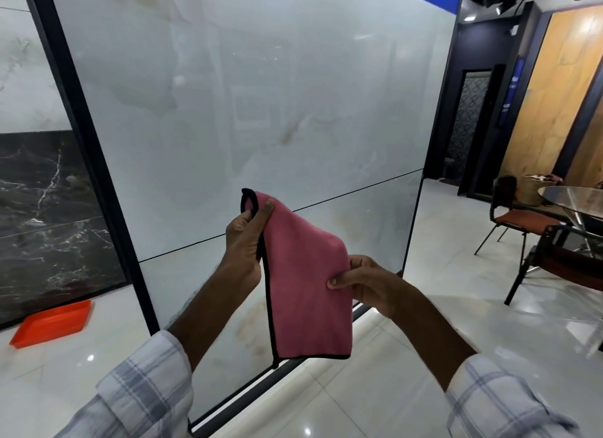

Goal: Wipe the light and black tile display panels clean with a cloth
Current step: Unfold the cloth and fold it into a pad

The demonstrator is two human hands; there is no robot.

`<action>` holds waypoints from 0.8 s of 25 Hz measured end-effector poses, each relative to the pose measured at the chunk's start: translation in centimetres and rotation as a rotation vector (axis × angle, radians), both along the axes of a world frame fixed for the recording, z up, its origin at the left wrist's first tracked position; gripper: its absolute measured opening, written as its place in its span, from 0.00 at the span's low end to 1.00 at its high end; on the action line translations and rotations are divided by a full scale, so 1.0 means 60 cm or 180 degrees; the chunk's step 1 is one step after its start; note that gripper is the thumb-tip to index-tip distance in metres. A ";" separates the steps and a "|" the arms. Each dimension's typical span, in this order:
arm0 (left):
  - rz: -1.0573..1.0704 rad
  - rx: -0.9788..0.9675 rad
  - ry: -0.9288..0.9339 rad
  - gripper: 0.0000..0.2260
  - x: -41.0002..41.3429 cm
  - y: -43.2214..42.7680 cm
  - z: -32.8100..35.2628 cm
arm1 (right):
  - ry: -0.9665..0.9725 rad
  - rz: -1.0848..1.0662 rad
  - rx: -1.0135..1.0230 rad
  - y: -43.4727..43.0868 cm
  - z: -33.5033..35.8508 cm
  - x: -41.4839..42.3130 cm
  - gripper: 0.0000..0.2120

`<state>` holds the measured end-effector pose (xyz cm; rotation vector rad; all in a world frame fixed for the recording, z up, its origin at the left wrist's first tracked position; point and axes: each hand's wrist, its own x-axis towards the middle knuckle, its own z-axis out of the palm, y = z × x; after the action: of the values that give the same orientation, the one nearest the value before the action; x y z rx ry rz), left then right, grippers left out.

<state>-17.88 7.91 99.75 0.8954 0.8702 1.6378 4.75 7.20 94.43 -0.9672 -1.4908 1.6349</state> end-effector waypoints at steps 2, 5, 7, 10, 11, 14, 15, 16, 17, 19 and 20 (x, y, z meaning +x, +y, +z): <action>-0.0369 0.0163 -0.0148 0.05 -0.019 0.005 0.005 | 0.0388 -0.0220 -0.0049 -0.002 0.023 -0.011 0.19; -0.1355 0.0141 0.0466 0.12 -0.050 0.000 0.001 | 0.0851 -0.0638 -0.0082 0.003 0.050 -0.017 0.16; -0.1717 0.0081 0.1498 0.14 -0.062 -0.013 -0.041 | 0.0956 -0.0753 -0.0106 0.005 0.046 -0.018 0.16; -0.1501 0.0104 0.1571 0.15 -0.071 -0.020 -0.094 | 0.0852 -0.0834 -0.0369 0.006 0.023 -0.024 0.14; -0.1327 0.0062 0.1447 0.16 -0.071 -0.018 -0.096 | 0.0830 -0.0835 -0.0463 0.008 0.016 -0.025 0.14; -0.1016 -0.0094 0.1382 0.17 -0.071 -0.006 -0.092 | 0.0609 -0.0795 -0.0524 0.022 0.003 -0.026 0.17; -0.0923 -0.0098 0.1445 0.16 -0.071 -0.003 -0.091 | 0.0507 -0.0812 -0.0436 0.024 0.004 -0.025 0.16; -0.0850 -0.0050 0.1527 0.15 -0.069 -0.003 -0.091 | 0.0394 -0.0829 -0.0293 0.026 0.008 -0.022 0.16; -0.0773 0.0022 0.1640 0.12 -0.070 -0.002 -0.090 | 0.0258 -0.0846 -0.0123 0.024 0.015 -0.018 0.15; -0.0776 0.0209 0.1930 0.07 -0.073 0.001 -0.082 | -0.0156 -0.0907 0.0296 0.025 0.023 -0.009 0.12; -0.0852 0.0340 0.2172 0.07 -0.078 0.005 -0.077 | -0.0453 -0.0956 0.0566 0.028 0.025 -0.005 0.10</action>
<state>-22.58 8.19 95.14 1.6198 1.0609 1.1551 4.42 8.91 95.94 -1.1624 -1.4732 1.2219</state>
